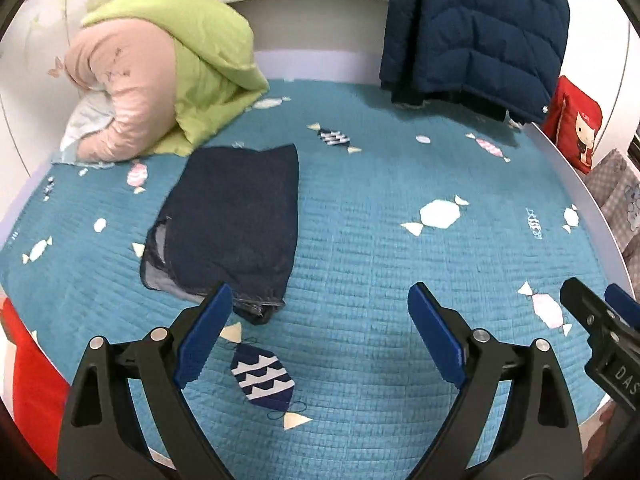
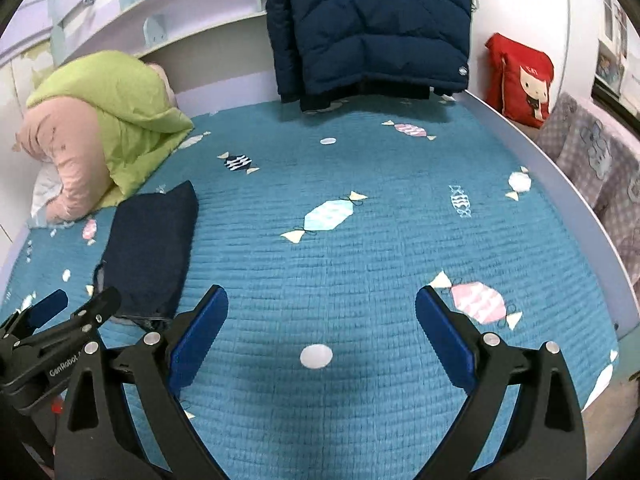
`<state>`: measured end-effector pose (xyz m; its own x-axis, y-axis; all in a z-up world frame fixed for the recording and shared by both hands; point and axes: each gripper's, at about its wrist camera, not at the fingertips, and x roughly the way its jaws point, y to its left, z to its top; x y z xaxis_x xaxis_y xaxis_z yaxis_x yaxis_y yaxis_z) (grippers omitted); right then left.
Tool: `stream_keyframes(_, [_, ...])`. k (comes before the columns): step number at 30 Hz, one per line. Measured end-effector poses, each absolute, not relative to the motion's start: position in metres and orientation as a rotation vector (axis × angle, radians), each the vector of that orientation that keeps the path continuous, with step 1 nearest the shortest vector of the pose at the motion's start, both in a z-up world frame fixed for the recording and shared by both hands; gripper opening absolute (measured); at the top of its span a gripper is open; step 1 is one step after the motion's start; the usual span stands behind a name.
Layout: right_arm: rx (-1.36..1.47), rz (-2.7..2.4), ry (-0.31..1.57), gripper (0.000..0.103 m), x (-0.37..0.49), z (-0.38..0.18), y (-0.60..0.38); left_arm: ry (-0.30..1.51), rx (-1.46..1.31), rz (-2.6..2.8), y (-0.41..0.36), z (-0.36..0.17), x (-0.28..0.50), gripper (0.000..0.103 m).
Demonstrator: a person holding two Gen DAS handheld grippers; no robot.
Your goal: Fold large clothes
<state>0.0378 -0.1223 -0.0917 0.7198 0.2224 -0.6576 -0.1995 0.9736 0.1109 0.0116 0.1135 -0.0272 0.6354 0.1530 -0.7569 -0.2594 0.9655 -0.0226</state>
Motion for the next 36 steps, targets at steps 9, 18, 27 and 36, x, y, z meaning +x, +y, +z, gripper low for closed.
stream_keyframes(9, [0.031, 0.303, 0.684, 0.092, 0.02, -0.08, -0.131, 0.788, -0.067, 0.248, 0.096, -0.011, -0.01, 0.091])
stream_keyframes(18, [0.005, 0.324, 0.644, 0.093, 0.005, -0.072, -0.132, 0.75, -0.052, 0.212, 0.081, -0.003, -0.027, 0.091])
stream_keyframes(27, [0.007, 0.319, 0.624, 0.093, -0.002, -0.071, -0.137, 0.723, -0.037, 0.211, 0.074, 0.002, -0.032, 0.091])
stream_keyframes(36, [-0.002, 0.302, 0.62, 0.093, -0.004, -0.072, -0.138, 0.74, -0.039, 0.202, 0.071, 0.0, -0.03, 0.091])
